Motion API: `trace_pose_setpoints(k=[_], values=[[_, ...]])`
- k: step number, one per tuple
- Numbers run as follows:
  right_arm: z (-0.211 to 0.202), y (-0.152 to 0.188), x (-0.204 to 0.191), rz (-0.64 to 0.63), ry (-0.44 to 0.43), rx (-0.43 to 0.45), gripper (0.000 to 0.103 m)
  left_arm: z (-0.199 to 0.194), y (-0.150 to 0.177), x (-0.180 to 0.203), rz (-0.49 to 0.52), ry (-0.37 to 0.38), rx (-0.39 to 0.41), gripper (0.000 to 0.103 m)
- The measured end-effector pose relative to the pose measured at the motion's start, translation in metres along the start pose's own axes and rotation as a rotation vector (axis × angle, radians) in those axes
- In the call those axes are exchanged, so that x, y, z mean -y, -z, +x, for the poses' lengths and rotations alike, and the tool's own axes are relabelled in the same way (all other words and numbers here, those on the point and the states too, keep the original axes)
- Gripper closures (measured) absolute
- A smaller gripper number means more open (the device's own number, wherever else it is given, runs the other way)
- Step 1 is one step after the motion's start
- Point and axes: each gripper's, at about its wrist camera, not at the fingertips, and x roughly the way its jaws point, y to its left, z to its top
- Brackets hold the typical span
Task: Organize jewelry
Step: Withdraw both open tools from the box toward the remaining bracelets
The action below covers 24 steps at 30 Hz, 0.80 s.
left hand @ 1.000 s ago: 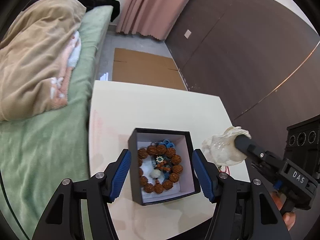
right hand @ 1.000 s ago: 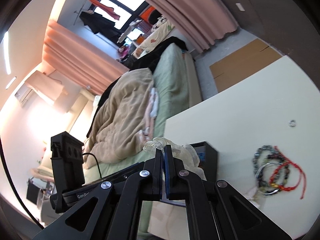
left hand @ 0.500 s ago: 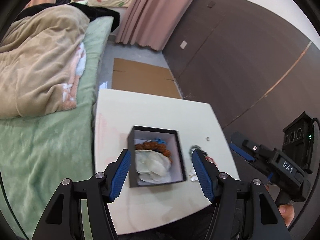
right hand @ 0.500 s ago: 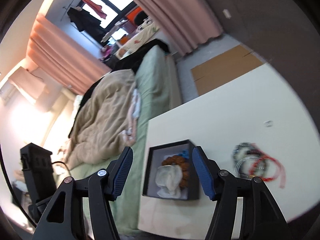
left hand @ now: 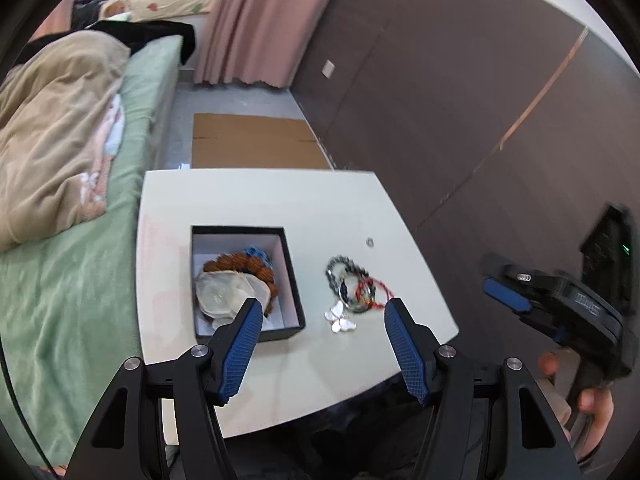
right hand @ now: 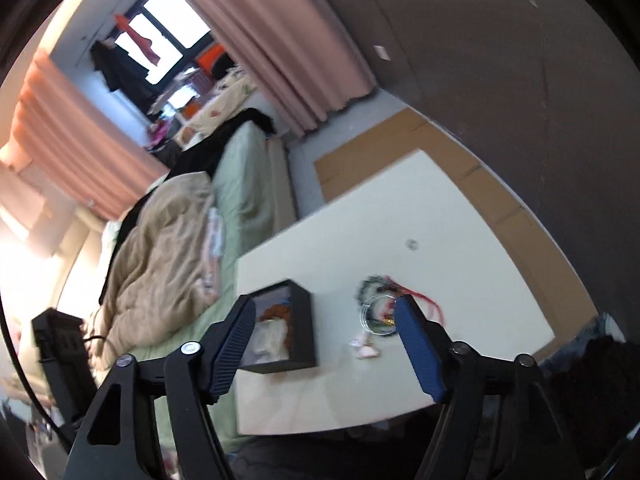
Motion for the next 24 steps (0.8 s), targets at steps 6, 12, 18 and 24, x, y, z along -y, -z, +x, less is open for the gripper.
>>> trace_pose_setpoints(k=[6,12,18,24], values=[[0.027,-0.007,0.026,0.059,0.01,-0.066,0.031,0.026,0.001,0.017,0.041,-0.019,-0.061,0.039],[0.053,-0.005,0.046,0.122,-0.04,-0.164,0.031,0.058,0.003,0.03,0.076,-0.04,-0.128,0.039],[0.064,-0.007,0.065,0.132,-0.046,-0.181,0.031,0.091,0.01,0.044,0.111,-0.053,-0.199,0.039],[0.076,-0.011,0.083,0.1,-0.021,-0.209,0.031,0.119,0.011,0.056,0.139,-0.061,-0.276,0.047]])
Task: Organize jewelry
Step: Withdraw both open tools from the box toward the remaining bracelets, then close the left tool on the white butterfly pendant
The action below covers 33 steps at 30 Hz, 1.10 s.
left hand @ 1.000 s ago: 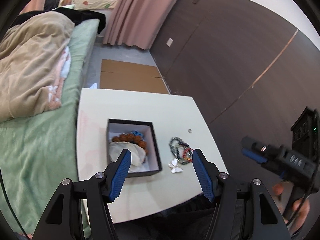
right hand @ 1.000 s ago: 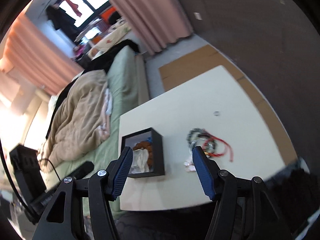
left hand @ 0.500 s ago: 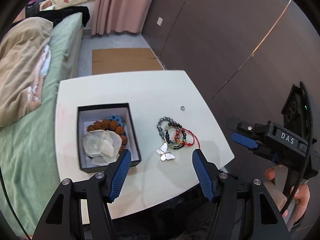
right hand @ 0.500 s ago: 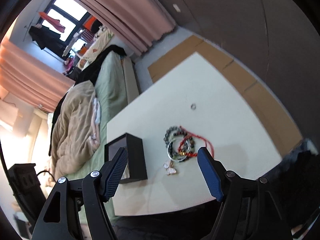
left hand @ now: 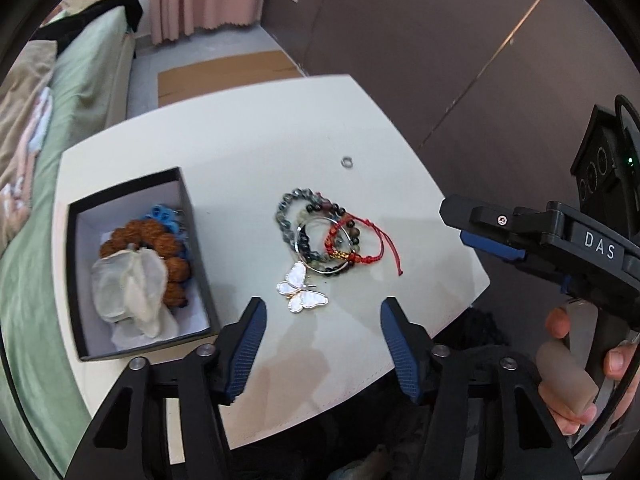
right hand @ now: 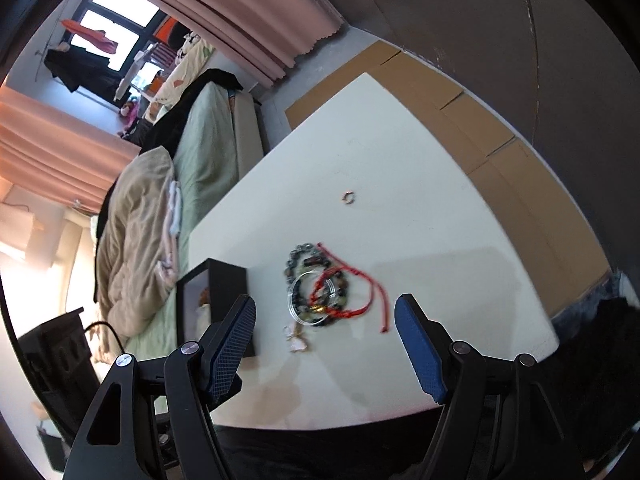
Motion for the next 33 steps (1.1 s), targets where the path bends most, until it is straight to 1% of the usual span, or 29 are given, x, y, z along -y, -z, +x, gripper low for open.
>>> trace_pose_setpoints(k=[1,3,7,9,10,15,18,21,23,24,25,26,28,29,31,32,33], values=[[0.002,-0.001,0.004,-0.001,0.008,-0.006,0.031,0.006,-0.002,0.001,-0.002,0.0,-0.019,0.048],[0.005,-0.004,0.011,0.005,0.01,-0.018,0.031,0.013,-0.005,0.003,-0.004,-0.002,-0.043,0.054],[0.004,-0.009,0.027,0.026,0.007,-0.022,0.031,0.035,-0.012,0.008,0.01,-0.032,-0.1,0.056],[0.003,-0.01,0.032,0.034,0.001,-0.02,0.031,0.044,-0.013,0.008,0.01,-0.044,-0.119,0.06],[0.002,-0.011,0.035,0.039,0.001,-0.018,0.031,0.049,-0.014,0.008,0.011,-0.061,-0.13,0.06],[0.001,-0.015,0.043,0.055,-0.013,-0.019,0.031,0.065,-0.014,0.007,0.034,-0.143,-0.158,0.06],[0.003,-0.016,0.041,0.049,-0.017,-0.023,0.031,0.073,-0.012,0.008,0.043,-0.161,-0.173,0.06],[0.007,-0.015,0.037,0.038,-0.021,-0.034,0.031,0.076,-0.011,0.012,0.073,-0.203,-0.16,0.061],[0.01,-0.015,0.032,0.026,-0.024,-0.04,0.031,0.076,-0.011,0.012,0.072,-0.217,-0.155,0.066],[0.011,-0.015,0.031,0.017,-0.024,-0.044,0.031,0.074,-0.012,0.011,0.066,-0.21,-0.153,0.068],[0.013,-0.014,0.028,0.007,-0.023,-0.049,0.031,0.072,-0.013,0.009,0.052,-0.184,-0.15,0.074],[0.016,-0.014,0.025,-0.003,-0.02,-0.053,0.031,0.07,-0.013,0.009,0.044,-0.166,-0.143,0.076],[0.02,-0.013,0.022,-0.013,-0.015,-0.061,0.031,0.062,-0.015,0.008,0.041,-0.154,-0.125,0.086],[0.022,-0.013,0.02,-0.017,-0.016,-0.065,0.031,0.058,-0.015,0.008,0.041,-0.155,-0.116,0.088],[0.029,-0.012,0.017,-0.017,-0.024,-0.084,0.031,0.053,-0.018,0.007,0.035,-0.14,-0.101,0.1],[0.031,-0.012,0.017,-0.016,-0.027,-0.087,0.031,0.05,-0.018,0.005,0.026,-0.125,-0.098,0.103],[0.034,-0.012,0.015,-0.015,-0.031,-0.092,0.033,0.048,-0.019,0.003,0.014,-0.108,-0.094,0.103]])
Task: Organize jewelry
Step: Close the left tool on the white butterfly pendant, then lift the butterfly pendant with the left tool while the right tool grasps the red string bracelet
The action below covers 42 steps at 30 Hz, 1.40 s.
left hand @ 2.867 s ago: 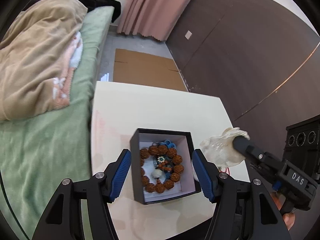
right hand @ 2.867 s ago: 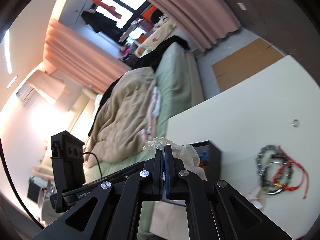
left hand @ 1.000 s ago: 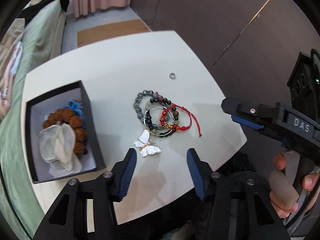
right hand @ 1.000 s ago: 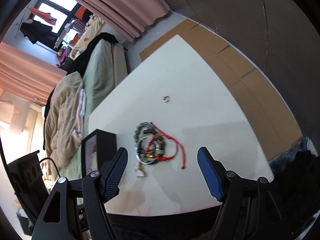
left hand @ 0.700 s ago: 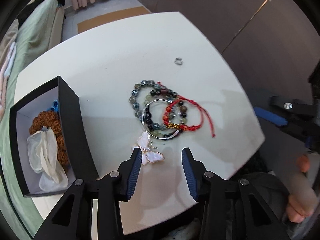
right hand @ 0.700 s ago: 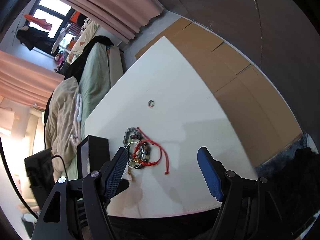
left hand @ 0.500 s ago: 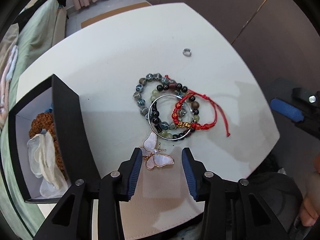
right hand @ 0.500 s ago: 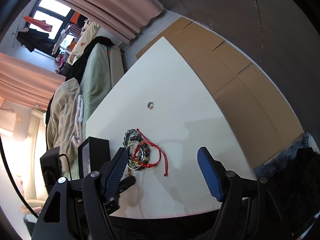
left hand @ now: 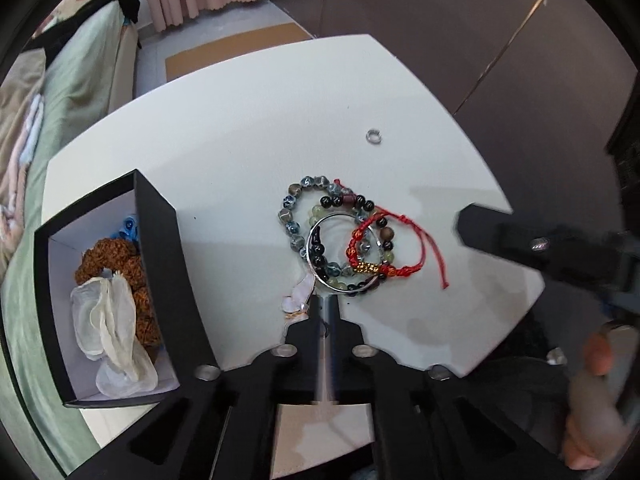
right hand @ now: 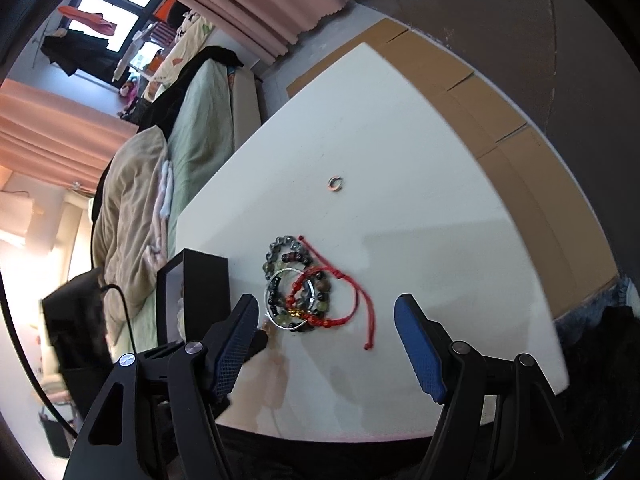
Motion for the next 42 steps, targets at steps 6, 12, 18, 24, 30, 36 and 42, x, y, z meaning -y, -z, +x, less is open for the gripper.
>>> trace_pose_setpoints(k=[6,12,18,24,30,36,42], values=[[0.013,-0.003,0.003,0.036,0.02,0.001,0.038,-0.019,-0.001,-0.003,-0.012,0.034,0.05,0.103],[0.025,-0.006,-0.001,0.006,0.108,-0.013,0.039,-0.019,0.003,0.002,-0.003,0.038,0.019,0.103],[0.013,-0.007,0.006,0.024,0.1,0.012,0.039,-0.006,0.004,0.01,-0.008,0.027,-0.025,0.062],[-0.011,-0.006,0.021,0.052,0.084,0.055,0.039,-0.004,0.004,0.019,-0.019,-0.008,0.001,0.037],[-0.019,-0.007,0.028,0.058,0.077,0.067,0.039,0.013,0.003,0.023,0.0,-0.122,-0.01,0.059],[-0.022,-0.007,0.03,0.059,0.062,0.071,0.039,0.031,0.005,0.019,-0.007,-0.189,-0.03,0.069],[-0.016,-0.007,0.023,0.042,0.066,0.062,0.039,0.031,0.001,0.011,-0.019,-0.168,-0.032,0.077]])
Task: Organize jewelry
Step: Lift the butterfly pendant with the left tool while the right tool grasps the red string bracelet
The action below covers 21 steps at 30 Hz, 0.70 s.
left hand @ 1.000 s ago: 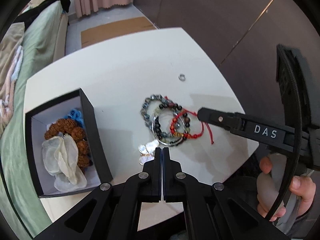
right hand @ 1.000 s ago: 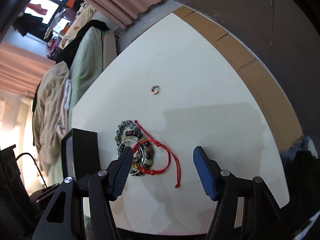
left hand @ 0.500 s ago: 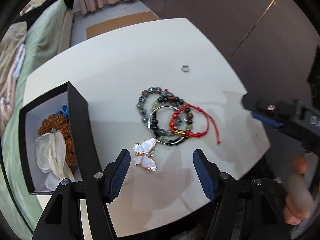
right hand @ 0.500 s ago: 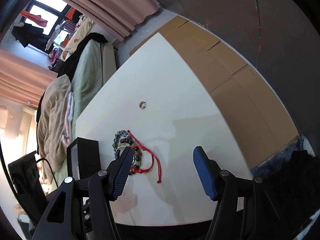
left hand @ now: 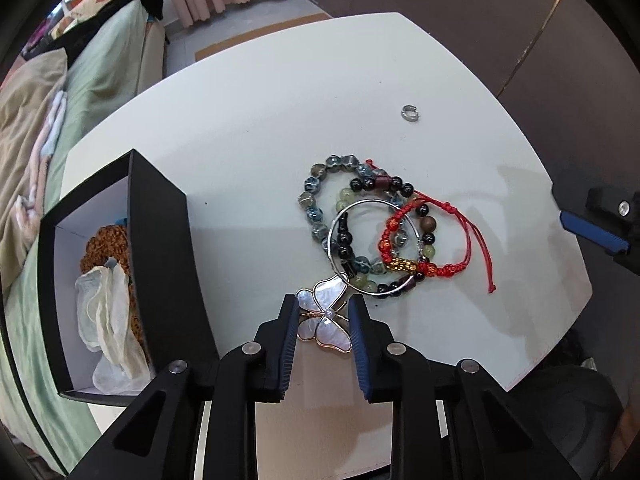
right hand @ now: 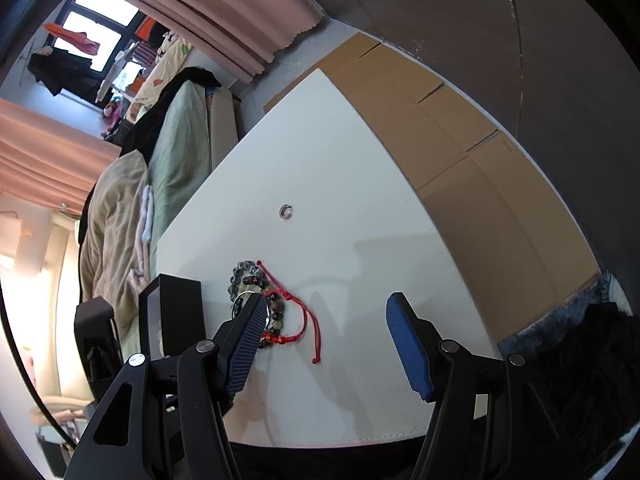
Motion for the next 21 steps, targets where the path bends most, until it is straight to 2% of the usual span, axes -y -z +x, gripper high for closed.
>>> trace_pose_setpoints(k=[4,7,10,21], values=[[0.009,0.0,-0.008,-0.035,0.023,-0.013,0.039,-0.006,-0.01,-0.017,-0.008,0.029,0.021,0.077],[0.021,0.0,-0.014,-0.061,0.038,-0.031,0.051,-0.016,-0.011,-0.026,-0.024,0.064,0.034,0.077],[0.033,0.0,-0.018,-0.08,0.055,-0.051,0.057,-0.032,-0.005,-0.035,-0.044,0.093,0.057,0.077],[0.056,0.004,-0.049,-0.227,0.21,-0.038,0.057,-0.085,0.002,-0.074,-0.115,0.162,0.153,0.077]])
